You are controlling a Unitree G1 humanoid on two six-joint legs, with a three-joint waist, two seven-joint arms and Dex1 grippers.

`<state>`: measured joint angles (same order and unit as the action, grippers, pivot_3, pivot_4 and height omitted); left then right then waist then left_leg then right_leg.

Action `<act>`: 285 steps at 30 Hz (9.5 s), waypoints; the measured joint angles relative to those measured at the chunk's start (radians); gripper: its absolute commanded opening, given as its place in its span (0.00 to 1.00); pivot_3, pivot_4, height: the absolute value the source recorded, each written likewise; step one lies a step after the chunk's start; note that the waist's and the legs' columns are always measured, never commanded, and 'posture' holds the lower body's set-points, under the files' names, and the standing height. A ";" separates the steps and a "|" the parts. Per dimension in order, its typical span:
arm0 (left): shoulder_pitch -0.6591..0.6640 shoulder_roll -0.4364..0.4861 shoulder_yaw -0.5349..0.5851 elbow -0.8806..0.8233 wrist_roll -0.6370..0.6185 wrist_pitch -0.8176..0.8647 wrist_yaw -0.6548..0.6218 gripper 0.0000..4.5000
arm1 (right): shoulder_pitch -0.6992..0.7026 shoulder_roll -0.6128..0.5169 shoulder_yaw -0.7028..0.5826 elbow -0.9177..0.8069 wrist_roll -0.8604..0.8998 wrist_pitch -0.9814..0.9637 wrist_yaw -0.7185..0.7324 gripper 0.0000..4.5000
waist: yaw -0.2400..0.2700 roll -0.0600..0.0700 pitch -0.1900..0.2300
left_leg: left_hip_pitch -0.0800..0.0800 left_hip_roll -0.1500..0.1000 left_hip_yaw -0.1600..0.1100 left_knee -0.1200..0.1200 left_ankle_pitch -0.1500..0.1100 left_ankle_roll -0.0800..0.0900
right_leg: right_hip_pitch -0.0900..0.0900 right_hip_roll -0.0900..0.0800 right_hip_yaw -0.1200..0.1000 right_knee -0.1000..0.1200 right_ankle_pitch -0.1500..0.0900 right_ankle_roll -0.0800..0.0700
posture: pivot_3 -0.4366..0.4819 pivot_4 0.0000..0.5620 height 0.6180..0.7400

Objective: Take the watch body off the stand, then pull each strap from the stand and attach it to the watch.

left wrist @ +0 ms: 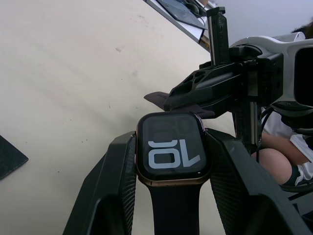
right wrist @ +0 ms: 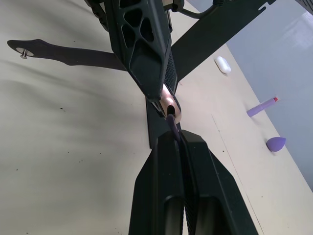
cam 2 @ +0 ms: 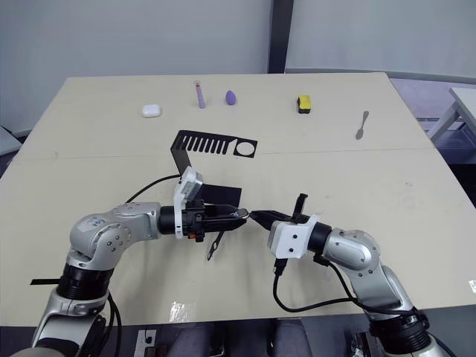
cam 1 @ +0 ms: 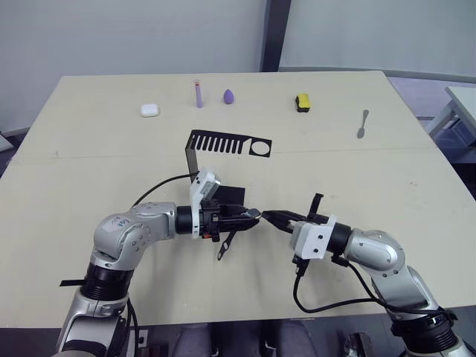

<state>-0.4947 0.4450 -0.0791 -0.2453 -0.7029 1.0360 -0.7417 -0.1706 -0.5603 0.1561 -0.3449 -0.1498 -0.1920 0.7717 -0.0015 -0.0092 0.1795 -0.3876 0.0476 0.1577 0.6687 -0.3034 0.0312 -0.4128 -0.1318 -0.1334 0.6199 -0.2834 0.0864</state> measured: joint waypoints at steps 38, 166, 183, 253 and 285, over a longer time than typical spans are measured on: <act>0.028 -0.038 0.001 -0.039 0.007 0.019 0.107 0.36 | -0.016 0.016 0.024 0.005 -0.063 0.048 -0.014 0.00 | 0.000 0.000 0.000 | 0.000 0.000 0.000 0.000 0.000 0.000 | 0.000 0.000 0.000 0.000 0.000 0.000 | 0.48 0.27 1.00; 0.076 -0.072 -0.020 -0.076 0.063 -0.040 0.160 0.36 | -0.004 0.004 0.034 0.016 -0.075 0.078 -0.033 0.00 | 0.000 0.000 0.000 | 0.000 0.000 0.000 0.000 0.000 0.000 | 0.000 0.000 0.000 0.000 0.000 0.000 | 0.48 0.27 1.00; 0.074 -0.072 -0.025 -0.070 0.063 -0.040 0.159 0.36 | -0.001 -0.007 0.035 0.013 -0.074 0.078 -0.033 0.00 | 0.000 0.000 0.000 | 0.000 0.000 0.000 0.000 0.000 0.000 | 0.000 0.000 0.000 0.000 0.000 0.000 | 0.48 0.27 1.00; 0.150 0.048 0.118 -0.090 -0.164 -0.012 0.095 0.36 | 0.220 -0.170 -0.131 -0.121 0.097 -0.134 -0.042 0.00 | 0.000 -0.001 0.001 | 0.000 0.001 0.000 -0.002 0.000 0.000 | 0.000 0.000 0.000 -0.001 -0.001 -0.001 | 0.48 0.27 1.00; 0.076 0.032 0.058 -0.056 -0.156 0.067 0.085 0.36 | 0.125 -0.119 -0.006 -0.120 0.063 -0.048 -0.043 0.00 | 0.001 -0.001 0.001 | 0.000 0.000 -0.001 -0.001 0.000 -0.001 | 0.000 0.000 0.000 -0.001 -0.001 -0.001 | 0.48 0.27 1.00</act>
<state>-0.4182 0.4770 -0.0207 -0.3010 -0.8592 1.1032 -0.6562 -0.0455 -0.6789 0.1499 -0.4650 -0.0868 -0.2399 0.7284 -0.0010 -0.0106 0.1803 -0.3873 0.0480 0.1572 0.6675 -0.3032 0.0302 -0.4130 -0.1320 -0.1331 0.6193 -0.2841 0.0854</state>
